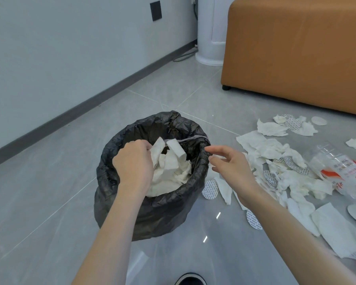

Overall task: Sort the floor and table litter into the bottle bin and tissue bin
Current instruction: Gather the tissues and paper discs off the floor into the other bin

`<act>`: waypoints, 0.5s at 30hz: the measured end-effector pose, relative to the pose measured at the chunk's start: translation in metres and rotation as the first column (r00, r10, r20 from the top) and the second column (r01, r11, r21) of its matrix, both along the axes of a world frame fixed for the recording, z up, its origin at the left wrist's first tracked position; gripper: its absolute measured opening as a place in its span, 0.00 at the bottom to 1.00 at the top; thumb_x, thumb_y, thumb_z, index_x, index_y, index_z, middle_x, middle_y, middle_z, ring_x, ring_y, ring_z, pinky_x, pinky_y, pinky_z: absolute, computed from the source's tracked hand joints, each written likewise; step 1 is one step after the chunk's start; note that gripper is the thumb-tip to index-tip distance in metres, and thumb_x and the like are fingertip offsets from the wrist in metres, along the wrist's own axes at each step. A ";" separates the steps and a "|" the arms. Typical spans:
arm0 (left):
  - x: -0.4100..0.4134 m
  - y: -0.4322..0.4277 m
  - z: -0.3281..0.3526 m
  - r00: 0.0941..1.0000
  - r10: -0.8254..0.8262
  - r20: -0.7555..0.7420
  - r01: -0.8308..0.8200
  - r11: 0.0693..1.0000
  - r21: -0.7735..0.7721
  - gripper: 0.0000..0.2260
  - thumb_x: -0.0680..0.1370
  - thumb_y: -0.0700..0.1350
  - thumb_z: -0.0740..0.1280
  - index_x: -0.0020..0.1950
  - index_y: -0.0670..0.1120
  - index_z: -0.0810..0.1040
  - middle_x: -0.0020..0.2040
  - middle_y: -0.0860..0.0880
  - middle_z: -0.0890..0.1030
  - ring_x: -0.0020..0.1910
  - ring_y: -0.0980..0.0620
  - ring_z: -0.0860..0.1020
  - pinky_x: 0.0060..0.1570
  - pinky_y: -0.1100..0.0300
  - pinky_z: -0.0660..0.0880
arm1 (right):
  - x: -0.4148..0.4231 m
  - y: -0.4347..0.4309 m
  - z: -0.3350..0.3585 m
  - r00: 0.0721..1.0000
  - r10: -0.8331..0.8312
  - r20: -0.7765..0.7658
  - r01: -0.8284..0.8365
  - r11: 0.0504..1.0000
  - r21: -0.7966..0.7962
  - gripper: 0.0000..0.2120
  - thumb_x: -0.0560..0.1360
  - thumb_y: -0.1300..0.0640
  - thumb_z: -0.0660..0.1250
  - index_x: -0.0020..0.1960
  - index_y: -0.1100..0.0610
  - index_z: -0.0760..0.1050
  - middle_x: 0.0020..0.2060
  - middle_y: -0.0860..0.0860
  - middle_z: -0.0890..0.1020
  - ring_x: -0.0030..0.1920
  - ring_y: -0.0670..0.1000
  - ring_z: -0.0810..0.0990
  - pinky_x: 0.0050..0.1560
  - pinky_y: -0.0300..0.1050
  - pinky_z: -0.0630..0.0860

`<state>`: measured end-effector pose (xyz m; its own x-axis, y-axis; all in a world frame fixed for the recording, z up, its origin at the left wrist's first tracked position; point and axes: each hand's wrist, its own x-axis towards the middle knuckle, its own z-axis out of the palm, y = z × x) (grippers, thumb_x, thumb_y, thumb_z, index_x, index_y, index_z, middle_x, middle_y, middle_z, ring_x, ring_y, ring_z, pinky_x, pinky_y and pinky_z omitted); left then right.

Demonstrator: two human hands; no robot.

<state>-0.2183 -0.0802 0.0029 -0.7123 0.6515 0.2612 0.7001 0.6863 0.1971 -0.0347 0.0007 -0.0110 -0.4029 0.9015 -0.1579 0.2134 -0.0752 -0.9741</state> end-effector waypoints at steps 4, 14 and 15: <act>-0.006 -0.006 -0.007 0.983 0.147 0.107 -0.099 0.926 -0.363 0.11 0.76 0.38 0.63 0.56 0.47 0.78 0.53 0.45 0.80 0.52 0.44 0.77 0.44 0.56 0.67 | 0.000 -0.004 -0.001 0.999 0.001 0.041 -0.002 1.000 0.021 0.13 0.76 0.63 0.63 0.53 0.48 0.80 0.49 0.49 0.83 0.44 0.50 0.81 0.49 0.44 0.78; 0.018 0.007 0.006 0.969 -0.115 0.217 0.175 0.943 -0.283 0.23 0.76 0.43 0.66 0.71 0.50 0.66 0.65 0.45 0.71 0.65 0.42 0.66 0.57 0.50 0.68 | 0.005 -0.002 -0.009 0.996 -0.084 -0.006 0.084 0.994 0.071 0.14 0.76 0.65 0.61 0.51 0.48 0.79 0.46 0.39 0.81 0.40 0.41 0.78 0.46 0.41 0.78; 0.024 0.016 0.011 0.954 -0.178 0.241 0.228 0.953 -0.199 0.25 0.76 0.45 0.68 0.71 0.51 0.66 0.66 0.46 0.71 0.65 0.42 0.66 0.57 0.50 0.68 | 0.007 -0.001 -0.009 0.995 -0.102 -0.015 0.103 0.992 0.066 0.15 0.76 0.66 0.61 0.51 0.48 0.79 0.46 0.37 0.80 0.40 0.40 0.78 0.48 0.44 0.78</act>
